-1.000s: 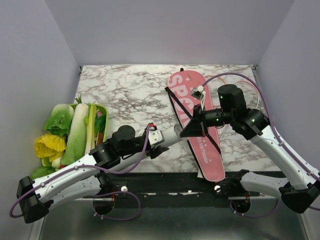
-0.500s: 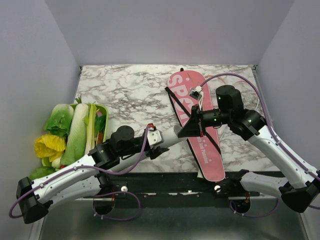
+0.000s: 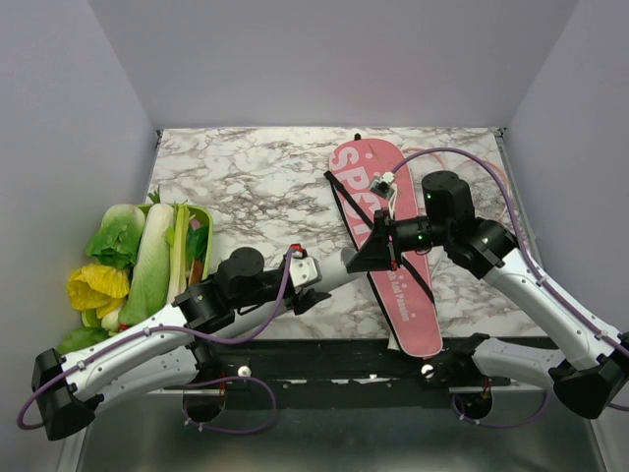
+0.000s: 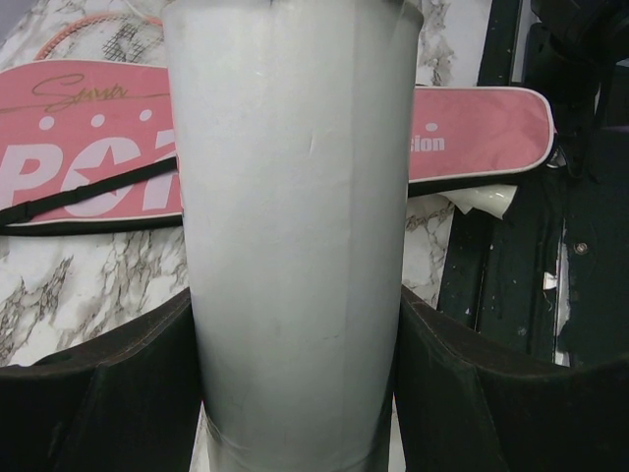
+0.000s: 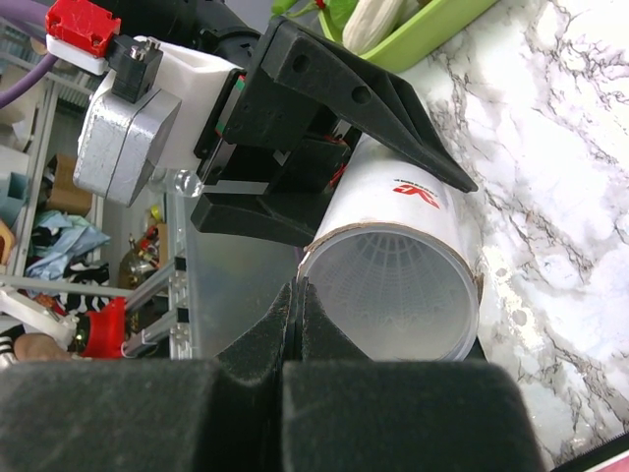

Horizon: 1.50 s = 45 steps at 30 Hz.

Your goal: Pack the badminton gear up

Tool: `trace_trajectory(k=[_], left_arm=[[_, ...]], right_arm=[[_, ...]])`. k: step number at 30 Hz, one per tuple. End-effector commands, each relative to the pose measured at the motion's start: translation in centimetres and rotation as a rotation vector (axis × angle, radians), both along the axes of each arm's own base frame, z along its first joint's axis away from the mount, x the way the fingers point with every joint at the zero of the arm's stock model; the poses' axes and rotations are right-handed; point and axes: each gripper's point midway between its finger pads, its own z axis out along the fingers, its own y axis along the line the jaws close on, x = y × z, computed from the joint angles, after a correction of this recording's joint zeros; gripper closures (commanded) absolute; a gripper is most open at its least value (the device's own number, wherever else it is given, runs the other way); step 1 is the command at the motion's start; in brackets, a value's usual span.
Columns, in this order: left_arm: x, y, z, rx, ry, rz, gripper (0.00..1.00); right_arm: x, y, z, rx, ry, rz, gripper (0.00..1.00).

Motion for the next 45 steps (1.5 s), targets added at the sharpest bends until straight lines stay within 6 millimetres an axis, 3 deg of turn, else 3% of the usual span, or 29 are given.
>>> trace_trajectory(k=[1, 4, 6, 8, 13, 30, 45], left_arm=[[-0.6, -0.6, 2.8, -0.082, -0.039, -0.041, 1.0], [-0.6, -0.6, 2.8, -0.084, -0.041, -0.041, 1.0], [-0.6, -0.6, 2.9, -0.088, -0.042, -0.041, 1.0], [-0.7, -0.6, 3.1, -0.095, -0.045, -0.042, 1.0], [-0.7, -0.5, 3.2, -0.099, -0.047, -0.042, 1.0], [-0.7, -0.4, 3.2, -0.101, -0.053, -0.038, 1.0], [-0.8, -0.7, 3.2, -0.103, -0.051, -0.052, 1.0]], right_arm=[[-1.0, 0.5, 0.0, 0.037, 0.016, 0.051, 0.99], [-1.1, 0.7, -0.2, 0.05, 0.023, 0.058, 0.99], [-1.1, 0.8, -0.3, 0.056, 0.024, 0.061, 0.91], [-1.1, 0.9, -0.6, 0.058, 0.031, 0.061, 0.91], [-1.1, 0.9, -0.2, 0.072, 0.02, 0.057, 0.99], [-1.1, -0.6, 1.8, 0.051, -0.083, -0.023, 0.99], [-0.5, -0.1, 3.0, 0.126, -0.123, -0.052, 0.99]])
